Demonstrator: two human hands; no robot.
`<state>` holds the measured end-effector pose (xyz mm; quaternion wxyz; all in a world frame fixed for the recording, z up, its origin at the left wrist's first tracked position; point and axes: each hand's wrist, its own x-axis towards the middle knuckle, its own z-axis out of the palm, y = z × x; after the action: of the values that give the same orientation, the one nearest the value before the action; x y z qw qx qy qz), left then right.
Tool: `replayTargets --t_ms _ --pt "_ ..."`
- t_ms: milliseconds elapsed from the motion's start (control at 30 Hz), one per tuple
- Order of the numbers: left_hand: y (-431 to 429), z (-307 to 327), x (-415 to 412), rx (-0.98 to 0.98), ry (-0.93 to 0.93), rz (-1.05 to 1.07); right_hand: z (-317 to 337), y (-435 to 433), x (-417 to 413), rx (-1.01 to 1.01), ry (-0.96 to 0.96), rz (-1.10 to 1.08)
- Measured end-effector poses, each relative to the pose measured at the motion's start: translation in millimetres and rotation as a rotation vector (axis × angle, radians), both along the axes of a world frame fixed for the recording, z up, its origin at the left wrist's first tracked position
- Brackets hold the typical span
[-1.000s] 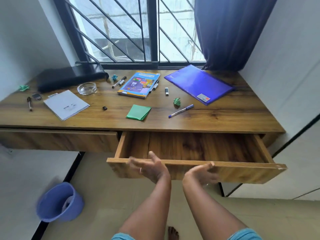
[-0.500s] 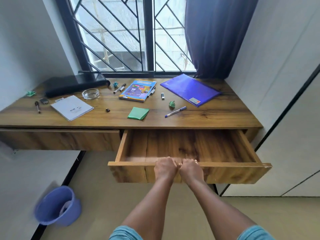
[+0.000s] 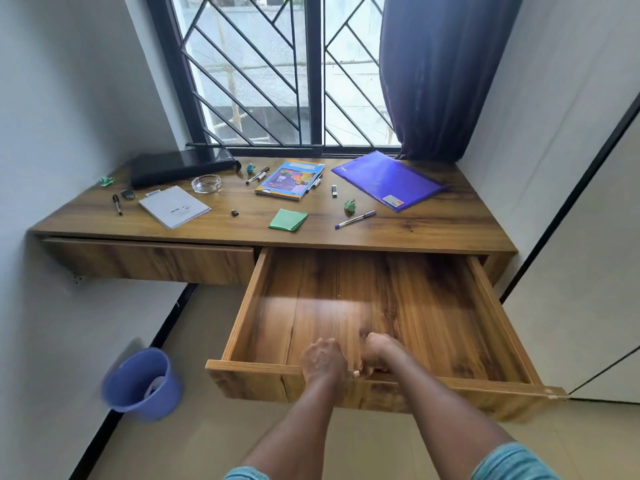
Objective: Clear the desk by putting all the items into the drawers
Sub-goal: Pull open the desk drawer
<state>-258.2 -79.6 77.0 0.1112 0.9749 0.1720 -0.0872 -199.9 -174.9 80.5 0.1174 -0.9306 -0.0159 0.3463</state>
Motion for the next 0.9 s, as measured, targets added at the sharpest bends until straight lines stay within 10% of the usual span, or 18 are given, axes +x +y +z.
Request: replayTargets --t_ms 533,900 --pt "-7.4 8.5 -53.0 0.060 0.198 0.095 24.1 -5.3 -52.7 -0.078 0.367 0.284" --pt "1.2 3.7 -68.6 -0.035 0.089 0.030 28.6 15.0 -55.6 -0.097 0.282 0.297"
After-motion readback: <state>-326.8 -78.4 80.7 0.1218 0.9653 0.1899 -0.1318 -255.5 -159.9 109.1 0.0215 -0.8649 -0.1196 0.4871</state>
